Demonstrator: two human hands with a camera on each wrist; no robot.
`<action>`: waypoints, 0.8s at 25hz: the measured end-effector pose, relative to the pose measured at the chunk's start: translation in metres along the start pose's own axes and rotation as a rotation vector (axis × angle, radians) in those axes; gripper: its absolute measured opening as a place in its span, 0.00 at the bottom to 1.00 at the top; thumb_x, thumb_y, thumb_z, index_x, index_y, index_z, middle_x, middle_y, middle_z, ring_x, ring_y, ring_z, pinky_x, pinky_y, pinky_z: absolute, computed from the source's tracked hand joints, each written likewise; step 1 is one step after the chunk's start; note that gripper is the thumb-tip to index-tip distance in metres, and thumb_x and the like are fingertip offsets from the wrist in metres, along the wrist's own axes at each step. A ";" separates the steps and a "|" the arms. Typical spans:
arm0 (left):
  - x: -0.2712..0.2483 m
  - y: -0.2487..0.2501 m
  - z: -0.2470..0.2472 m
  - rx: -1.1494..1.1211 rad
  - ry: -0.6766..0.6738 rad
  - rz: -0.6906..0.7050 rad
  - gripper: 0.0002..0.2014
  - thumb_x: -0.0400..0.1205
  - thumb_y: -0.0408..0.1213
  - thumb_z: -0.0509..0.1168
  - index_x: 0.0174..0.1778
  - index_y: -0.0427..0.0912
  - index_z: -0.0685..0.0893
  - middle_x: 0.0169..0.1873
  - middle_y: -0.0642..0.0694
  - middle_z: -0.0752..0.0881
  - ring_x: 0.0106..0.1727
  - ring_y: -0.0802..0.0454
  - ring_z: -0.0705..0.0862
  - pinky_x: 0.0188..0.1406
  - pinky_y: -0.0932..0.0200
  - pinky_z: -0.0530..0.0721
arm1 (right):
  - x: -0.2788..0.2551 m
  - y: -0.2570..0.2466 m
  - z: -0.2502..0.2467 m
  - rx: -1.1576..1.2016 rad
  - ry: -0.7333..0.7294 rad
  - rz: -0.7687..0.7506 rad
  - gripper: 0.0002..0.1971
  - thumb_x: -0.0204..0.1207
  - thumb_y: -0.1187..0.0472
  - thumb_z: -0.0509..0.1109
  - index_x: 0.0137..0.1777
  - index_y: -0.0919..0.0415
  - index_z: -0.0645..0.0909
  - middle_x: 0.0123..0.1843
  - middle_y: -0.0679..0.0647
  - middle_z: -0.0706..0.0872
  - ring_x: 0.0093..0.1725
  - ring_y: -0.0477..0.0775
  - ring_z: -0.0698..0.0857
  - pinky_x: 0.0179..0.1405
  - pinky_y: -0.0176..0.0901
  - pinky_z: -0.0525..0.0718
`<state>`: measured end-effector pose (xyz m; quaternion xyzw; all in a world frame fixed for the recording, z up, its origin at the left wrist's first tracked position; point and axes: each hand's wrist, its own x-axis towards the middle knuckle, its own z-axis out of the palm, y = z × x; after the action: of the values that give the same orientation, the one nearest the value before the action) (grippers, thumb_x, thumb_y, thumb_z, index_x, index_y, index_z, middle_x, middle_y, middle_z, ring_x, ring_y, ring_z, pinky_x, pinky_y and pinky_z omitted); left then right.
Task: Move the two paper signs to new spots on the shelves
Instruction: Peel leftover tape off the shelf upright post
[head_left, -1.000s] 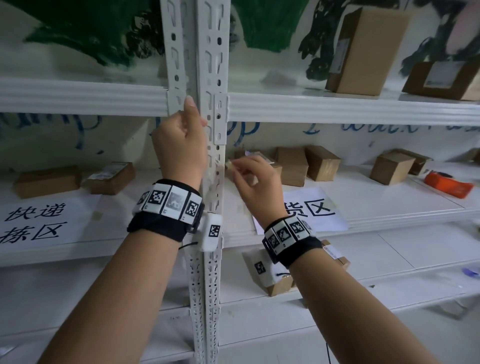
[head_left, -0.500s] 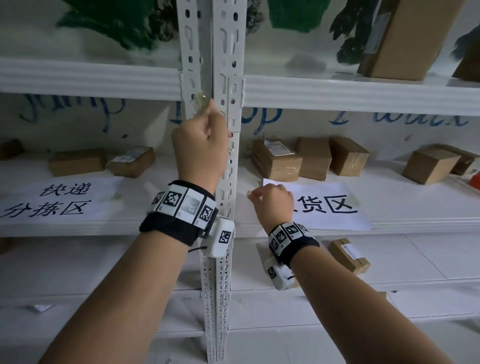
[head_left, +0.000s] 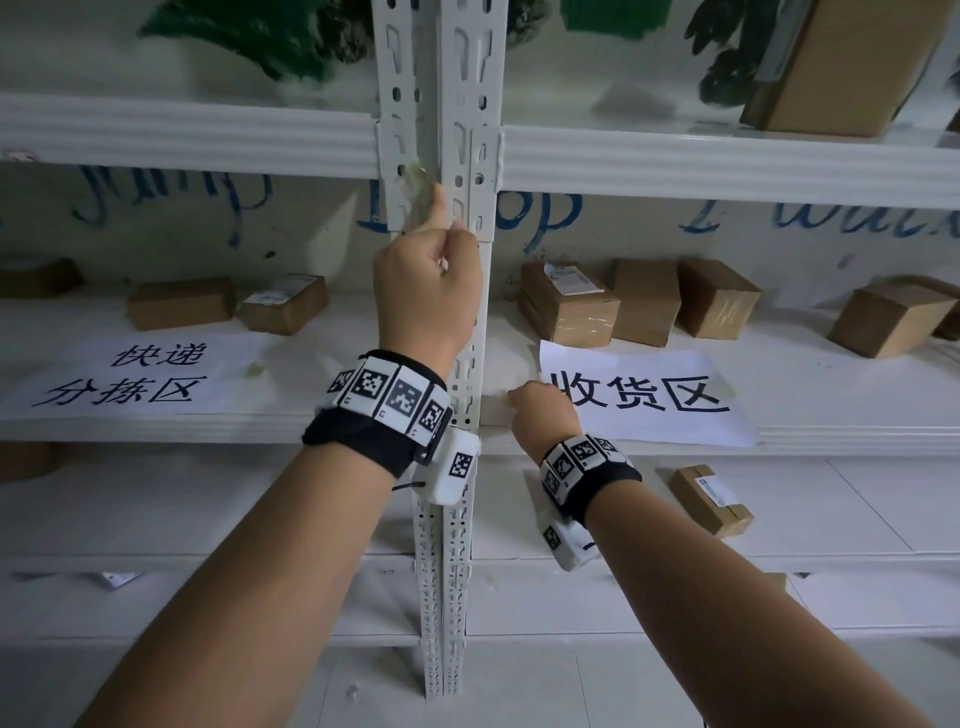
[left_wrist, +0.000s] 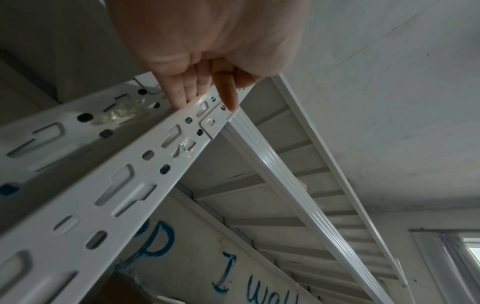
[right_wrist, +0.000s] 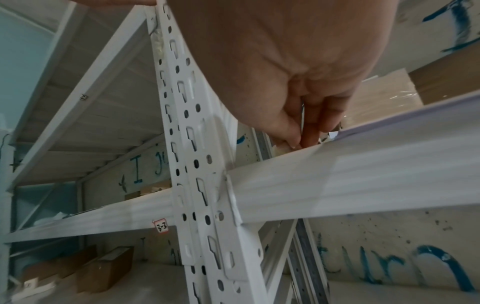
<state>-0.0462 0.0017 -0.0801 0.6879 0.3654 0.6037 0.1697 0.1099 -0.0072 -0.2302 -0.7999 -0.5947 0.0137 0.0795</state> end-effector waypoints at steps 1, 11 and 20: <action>-0.002 0.000 -0.001 -0.027 -0.004 -0.026 0.24 0.89 0.39 0.59 0.27 0.31 0.81 0.80 0.49 0.82 0.30 0.54 0.86 0.35 0.46 0.87 | -0.002 0.001 -0.001 0.027 -0.003 0.006 0.21 0.81 0.75 0.59 0.68 0.62 0.86 0.60 0.62 0.90 0.62 0.66 0.90 0.58 0.52 0.89; -0.010 0.004 -0.023 -0.144 -0.118 -0.136 0.27 0.94 0.42 0.57 0.35 0.29 0.88 0.70 0.28 0.87 0.26 0.78 0.81 0.40 0.79 0.80 | -0.004 -0.008 0.002 0.256 0.145 0.152 0.07 0.78 0.67 0.71 0.40 0.61 0.89 0.41 0.59 0.91 0.46 0.63 0.91 0.47 0.48 0.92; -0.002 0.005 -0.035 -0.069 -0.266 -0.094 0.26 0.97 0.43 0.53 0.54 0.33 0.94 0.36 0.47 0.93 0.19 0.72 0.77 0.42 0.64 0.80 | -0.014 -0.013 0.008 0.401 0.231 0.217 0.20 0.82 0.66 0.70 0.72 0.55 0.87 0.60 0.55 0.95 0.63 0.60 0.92 0.62 0.47 0.89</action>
<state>-0.0779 -0.0103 -0.0705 0.7377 0.3505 0.5109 0.2681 0.0925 -0.0157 -0.2370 -0.8235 -0.4779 0.0485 0.3018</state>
